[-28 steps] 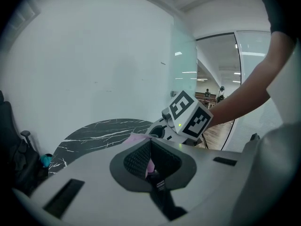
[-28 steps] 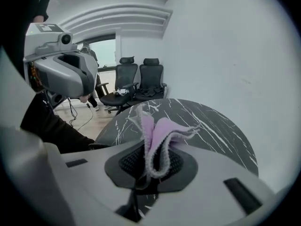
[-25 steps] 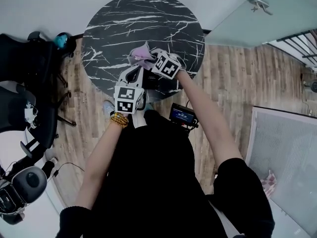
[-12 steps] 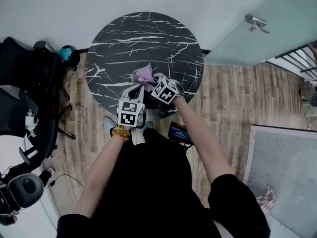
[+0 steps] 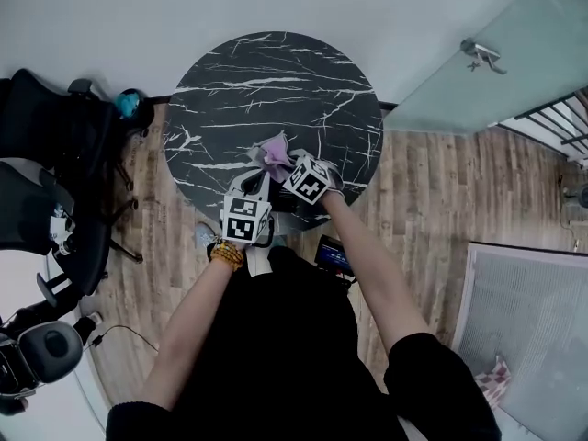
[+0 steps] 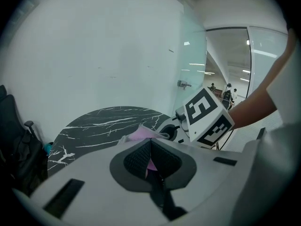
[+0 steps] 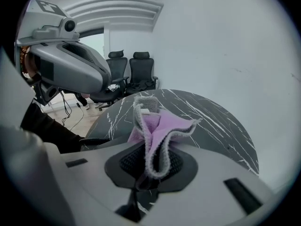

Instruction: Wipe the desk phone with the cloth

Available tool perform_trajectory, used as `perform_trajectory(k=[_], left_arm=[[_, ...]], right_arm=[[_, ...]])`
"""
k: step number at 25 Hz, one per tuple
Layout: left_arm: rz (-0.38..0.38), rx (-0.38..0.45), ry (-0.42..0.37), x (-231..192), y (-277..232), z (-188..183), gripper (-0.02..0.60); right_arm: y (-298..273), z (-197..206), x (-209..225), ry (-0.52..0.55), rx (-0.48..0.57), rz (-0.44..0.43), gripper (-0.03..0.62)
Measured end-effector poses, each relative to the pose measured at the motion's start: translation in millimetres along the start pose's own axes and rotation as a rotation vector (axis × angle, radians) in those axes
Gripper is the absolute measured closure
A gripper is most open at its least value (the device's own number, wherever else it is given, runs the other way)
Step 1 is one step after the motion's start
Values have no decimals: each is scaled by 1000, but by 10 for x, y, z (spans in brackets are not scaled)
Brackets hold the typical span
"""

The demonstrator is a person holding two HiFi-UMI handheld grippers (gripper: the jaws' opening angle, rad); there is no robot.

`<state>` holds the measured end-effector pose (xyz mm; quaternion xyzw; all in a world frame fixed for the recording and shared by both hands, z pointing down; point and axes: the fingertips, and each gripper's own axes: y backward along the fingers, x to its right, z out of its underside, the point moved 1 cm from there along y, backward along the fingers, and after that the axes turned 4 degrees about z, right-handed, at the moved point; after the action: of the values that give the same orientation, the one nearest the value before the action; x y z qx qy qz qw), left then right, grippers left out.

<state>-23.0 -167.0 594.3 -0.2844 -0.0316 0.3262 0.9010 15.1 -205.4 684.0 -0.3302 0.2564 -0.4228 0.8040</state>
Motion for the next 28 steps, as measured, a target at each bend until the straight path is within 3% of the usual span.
perform_trajectory(k=[5,17,28], left_arm=[[4,-20,29,12,-13,117,569],[-6,-20,39,-33,-35,134,569],[-7,-22,14,-38,21,147,568]], right_arm=[[-20,30,0,-51,-9,-30,539],[-10,103,-98,-63,-6,-46,539],[-18,226,-305,-19,-38,-85,539]])
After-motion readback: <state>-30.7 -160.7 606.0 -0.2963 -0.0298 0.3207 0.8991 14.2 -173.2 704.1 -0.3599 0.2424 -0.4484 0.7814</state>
